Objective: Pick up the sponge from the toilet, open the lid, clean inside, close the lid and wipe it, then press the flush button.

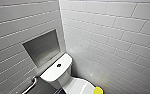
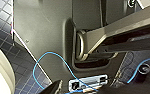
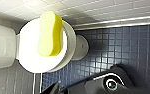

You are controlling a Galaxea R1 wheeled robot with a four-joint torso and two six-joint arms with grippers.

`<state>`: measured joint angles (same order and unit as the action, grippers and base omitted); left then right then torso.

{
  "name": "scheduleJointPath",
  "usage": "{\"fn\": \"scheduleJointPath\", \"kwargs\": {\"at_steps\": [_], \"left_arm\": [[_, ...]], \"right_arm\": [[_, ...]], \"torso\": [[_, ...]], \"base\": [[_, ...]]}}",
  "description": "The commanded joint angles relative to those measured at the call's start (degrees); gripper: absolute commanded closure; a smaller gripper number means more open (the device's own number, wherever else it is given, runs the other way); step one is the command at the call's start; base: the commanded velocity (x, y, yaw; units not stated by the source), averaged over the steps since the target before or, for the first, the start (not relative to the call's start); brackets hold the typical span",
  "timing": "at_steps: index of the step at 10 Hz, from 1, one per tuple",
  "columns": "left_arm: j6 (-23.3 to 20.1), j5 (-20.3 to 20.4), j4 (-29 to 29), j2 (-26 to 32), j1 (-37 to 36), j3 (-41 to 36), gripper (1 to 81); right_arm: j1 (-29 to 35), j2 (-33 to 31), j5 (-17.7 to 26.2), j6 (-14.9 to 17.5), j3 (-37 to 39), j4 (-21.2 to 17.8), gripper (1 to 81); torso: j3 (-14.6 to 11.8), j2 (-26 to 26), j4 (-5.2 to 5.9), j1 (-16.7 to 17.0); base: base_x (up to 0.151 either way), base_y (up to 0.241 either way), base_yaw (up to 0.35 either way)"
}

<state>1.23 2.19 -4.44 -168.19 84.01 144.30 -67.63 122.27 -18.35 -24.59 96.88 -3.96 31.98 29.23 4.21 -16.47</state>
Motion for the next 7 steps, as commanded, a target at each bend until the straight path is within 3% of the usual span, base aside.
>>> {"fn": "scheduleJointPath", "kwargs": {"at_steps": [1, 6, 7], "left_arm": [[-0.2, -4.0, 0.3, 0.6, 0.0, -0.2, 1.0], [-0.2, -4.1, 0.3, 0.3, 0.0, -0.2, 1.0], [-0.1, -4.1, 0.3, 0.3, 0.2, -0.1, 1.0]], "right_arm": [[6.2, -1.0, 5.9, -1.7, 4.4, 0.4, 1.0], [11.6, 3.8, 10.3, -2.9, 9.3, 0.5, 1.0], [11.9, 5.1, 10.3, -2.9, 9.8, 0.7, 1.0]], "torso": [[0.0, 5.5, 0.0, -3.6], [0.0, 16.3, 0.0, -10.3], [2.6, 18.5, 0.0, -11.7]], "base": [[0.0, 0.0, 0.0], [0.0, 0.0, 0.0], [0.0, 0.0, 0.0]]}}
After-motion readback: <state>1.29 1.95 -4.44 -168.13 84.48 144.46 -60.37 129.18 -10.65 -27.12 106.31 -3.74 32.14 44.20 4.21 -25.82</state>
